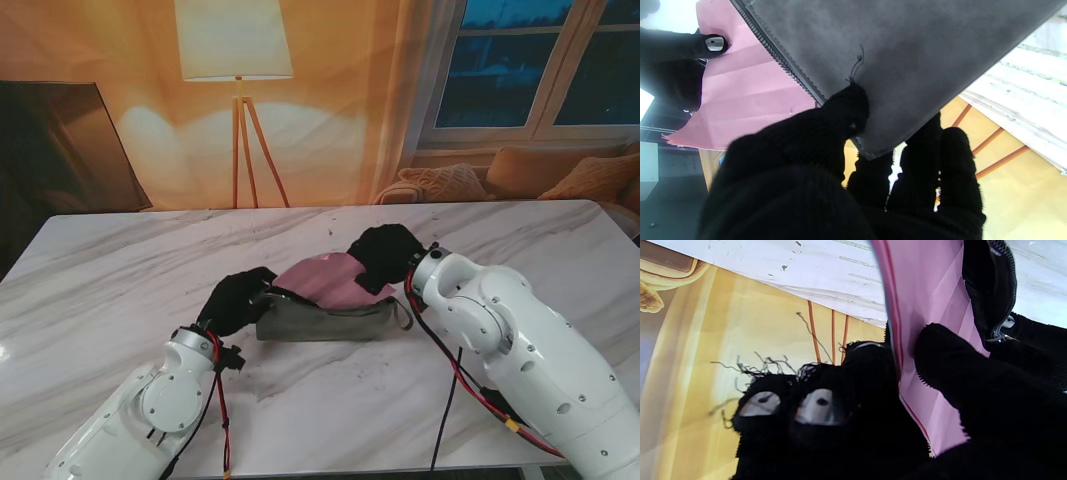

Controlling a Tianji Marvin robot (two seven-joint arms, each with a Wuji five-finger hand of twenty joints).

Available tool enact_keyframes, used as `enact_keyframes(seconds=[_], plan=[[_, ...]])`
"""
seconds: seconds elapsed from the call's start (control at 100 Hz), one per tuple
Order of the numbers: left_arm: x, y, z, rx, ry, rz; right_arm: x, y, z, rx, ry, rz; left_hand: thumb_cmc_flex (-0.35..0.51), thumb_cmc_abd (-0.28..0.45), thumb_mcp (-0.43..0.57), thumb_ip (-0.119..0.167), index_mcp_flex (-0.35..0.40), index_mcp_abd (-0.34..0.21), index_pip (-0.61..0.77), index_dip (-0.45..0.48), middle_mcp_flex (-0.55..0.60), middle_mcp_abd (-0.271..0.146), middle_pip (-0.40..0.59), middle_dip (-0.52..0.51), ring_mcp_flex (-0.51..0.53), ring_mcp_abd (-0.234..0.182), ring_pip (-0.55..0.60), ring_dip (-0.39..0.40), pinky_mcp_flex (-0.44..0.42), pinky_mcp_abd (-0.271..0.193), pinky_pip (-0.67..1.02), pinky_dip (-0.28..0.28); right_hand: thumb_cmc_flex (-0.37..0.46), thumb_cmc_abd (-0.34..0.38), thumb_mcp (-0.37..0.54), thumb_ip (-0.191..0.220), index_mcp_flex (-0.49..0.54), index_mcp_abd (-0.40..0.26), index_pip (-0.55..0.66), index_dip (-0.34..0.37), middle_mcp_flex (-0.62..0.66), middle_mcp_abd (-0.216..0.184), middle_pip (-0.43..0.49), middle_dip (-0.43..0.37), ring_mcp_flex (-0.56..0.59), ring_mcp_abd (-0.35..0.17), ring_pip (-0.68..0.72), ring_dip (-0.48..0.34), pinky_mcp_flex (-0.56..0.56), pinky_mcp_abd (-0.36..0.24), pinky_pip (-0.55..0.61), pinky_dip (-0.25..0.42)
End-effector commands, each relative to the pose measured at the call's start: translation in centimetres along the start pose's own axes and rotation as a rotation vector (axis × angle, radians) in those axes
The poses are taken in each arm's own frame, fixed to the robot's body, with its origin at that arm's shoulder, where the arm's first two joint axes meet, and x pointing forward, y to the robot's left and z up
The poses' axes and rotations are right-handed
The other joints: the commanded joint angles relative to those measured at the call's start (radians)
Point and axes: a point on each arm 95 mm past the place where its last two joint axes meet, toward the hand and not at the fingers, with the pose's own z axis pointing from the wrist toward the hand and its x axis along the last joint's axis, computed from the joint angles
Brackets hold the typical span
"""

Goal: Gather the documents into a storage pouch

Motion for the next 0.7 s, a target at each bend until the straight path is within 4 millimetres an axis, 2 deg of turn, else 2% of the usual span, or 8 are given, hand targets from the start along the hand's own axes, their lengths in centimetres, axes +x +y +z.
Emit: enact_keyframes(seconds=[0.0,0.14,0.35,0.4,0.69], plan=[[0.15,0.15,0.08,-0.004,-0.001,-0.009,-0.15,-0.25,0.16,0.013,-0.007,0.0,0.027,-0.002,-0.007,0.005,0.008,0.002,0.012,-0.012,-0.025,-0.036,-0.016,-0.004,0.0,0.027,-0.017,-0.001,-0.007,-0.033,0.017,0.007,-0.011,-0.009,0.064,0.01,0.026,-0.006,0.026,-0.014,0.05,0.087,0.041,0.014,0.039,-0.107,0.031,-0.012,0.006,-0.01,0.1,-0.002],[0.13,-0.04,0.01,0.0,-0.003,-0.011,-0.03,-0.27,0.45,0.001,0.007,-0.003,0.018,-0.007,0.0,0.005,-0.017,0.021,-0.018,-0.024,-0.041,-0.031,-0.024,0.007,-0.012,0.023,-0.017,-0.002,-0.012,-0.035,0.012,0.004,-0.015,-0.008,0.058,0.012,0.024,-0.016,0.024,-0.019,0.046,0.082,0.035,0.011,0.033,-0.107,0.021,-0.017,0.001,-0.014,0.091,-0.007],[0.05,-0.42,0.1,0.007,-0.006,-0.011,0.25,0.24,0.67,0.031,0.034,-0.038,-0.027,-0.014,0.009,-0.001,-0.06,0.052,-0.146,-0.047,-0.077,-0.027,-0.048,0.023,-0.04,0.014,-0.006,-0.018,-0.023,-0.039,0.01,0.008,-0.019,-0.021,0.071,0.017,0.032,-0.008,0.028,-0.029,0.063,0.082,0.056,0.016,0.048,-0.117,0.037,-0.013,0.016,-0.019,0.1,-0.009],[0.08,-0.46,0.11,0.008,-0.005,-0.013,0.28,0.33,0.72,0.04,0.035,-0.04,-0.057,-0.013,0.031,-0.009,-0.066,0.059,-0.193,-0.032,-0.109,-0.024,-0.022,0.001,-0.047,0.018,-0.002,-0.02,-0.025,-0.041,0.008,0.012,-0.018,-0.023,0.073,0.016,0.033,-0.004,0.029,-0.031,0.064,0.083,0.058,0.016,0.05,-0.116,0.039,-0.013,0.016,-0.018,0.102,-0.009],[-0.08,-0.64,-0.26,0.011,-0.017,-0.009,0.3,0.22,1.02,0.09,0.045,-0.054,-0.114,0.034,0.077,0.021,-0.119,0.076,-0.257,-0.029,-0.26,-0.013,0.051,-0.081,-0.044,0.003,0.044,0.006,-0.021,-0.043,0.023,0.029,-0.022,-0.022,0.074,0.015,0.034,-0.007,0.03,-0.037,0.066,0.08,0.062,0.017,0.05,-0.116,0.044,-0.013,0.015,-0.017,0.106,-0.01]])
